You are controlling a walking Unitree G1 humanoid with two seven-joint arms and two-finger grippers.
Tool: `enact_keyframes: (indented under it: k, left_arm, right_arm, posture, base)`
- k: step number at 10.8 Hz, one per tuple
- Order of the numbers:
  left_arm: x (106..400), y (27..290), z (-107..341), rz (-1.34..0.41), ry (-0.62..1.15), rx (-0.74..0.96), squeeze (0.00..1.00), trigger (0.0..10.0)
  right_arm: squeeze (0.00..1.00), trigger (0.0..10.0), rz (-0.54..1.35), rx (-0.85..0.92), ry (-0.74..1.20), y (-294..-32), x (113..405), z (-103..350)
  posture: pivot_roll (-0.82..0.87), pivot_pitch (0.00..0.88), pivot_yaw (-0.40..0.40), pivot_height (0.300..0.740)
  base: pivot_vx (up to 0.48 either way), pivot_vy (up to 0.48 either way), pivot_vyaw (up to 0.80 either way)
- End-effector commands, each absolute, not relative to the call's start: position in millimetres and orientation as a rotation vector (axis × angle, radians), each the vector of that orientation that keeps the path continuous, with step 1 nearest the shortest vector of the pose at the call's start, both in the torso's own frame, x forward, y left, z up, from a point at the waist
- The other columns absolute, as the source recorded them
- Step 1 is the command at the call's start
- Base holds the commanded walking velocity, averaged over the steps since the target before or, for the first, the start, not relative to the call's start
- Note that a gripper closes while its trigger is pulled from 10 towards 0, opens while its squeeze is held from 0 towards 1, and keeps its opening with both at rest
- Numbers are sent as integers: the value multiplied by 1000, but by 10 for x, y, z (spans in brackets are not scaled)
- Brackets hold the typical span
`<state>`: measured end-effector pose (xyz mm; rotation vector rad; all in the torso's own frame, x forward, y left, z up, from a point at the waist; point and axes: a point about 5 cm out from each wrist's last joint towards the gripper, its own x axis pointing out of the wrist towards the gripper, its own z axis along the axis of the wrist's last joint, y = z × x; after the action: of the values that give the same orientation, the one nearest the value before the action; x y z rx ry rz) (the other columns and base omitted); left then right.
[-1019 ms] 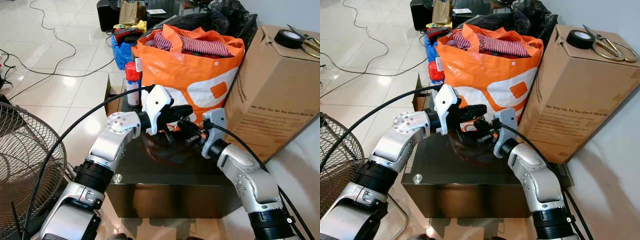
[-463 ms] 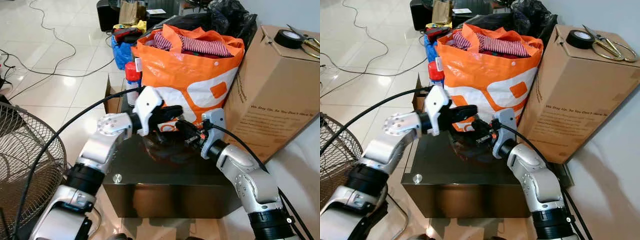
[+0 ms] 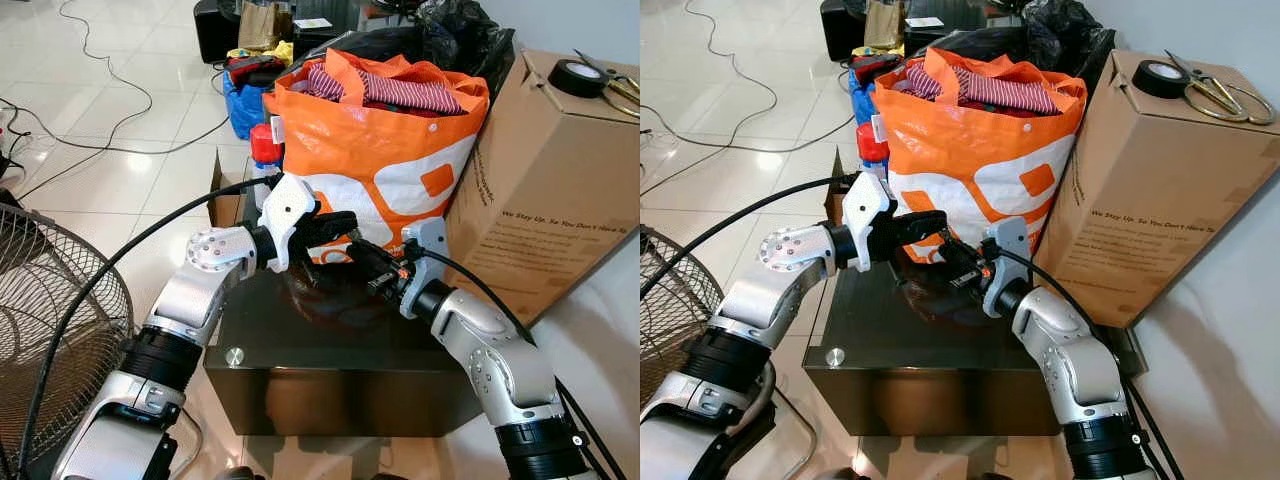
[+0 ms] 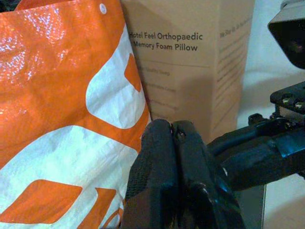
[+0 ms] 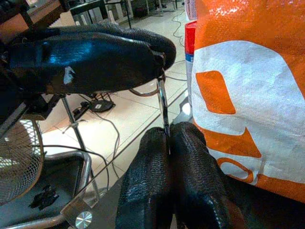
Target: Hang keys on a hook
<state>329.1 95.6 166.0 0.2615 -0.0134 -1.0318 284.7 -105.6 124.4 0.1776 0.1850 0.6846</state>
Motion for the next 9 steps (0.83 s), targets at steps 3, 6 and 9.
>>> enact_keyframes:
  k: [3,6,9]
  left_arm:
    - [3388,1202,1686,-896,12,241,1000,10000]
    - [3323,1182,1784,-978,-30,164,1000,10000]
    - [3321,1237,1870,-925,-85,129,1000,10000]
  right_arm:
    - [0,0,577,157,179,-1279,2891,1226]
    - [0,0,538,180,237,-1318,2876,1146]
    - [0,0,500,187,278,-1362,2883,1078]
  posture:
    - [-4,0,-72,740]
    - [4,0,-60,740]
    - [14,0,-68,740]
  base:
    - [0,0,0]
    - [0,0,0]
    - [0,0,0]
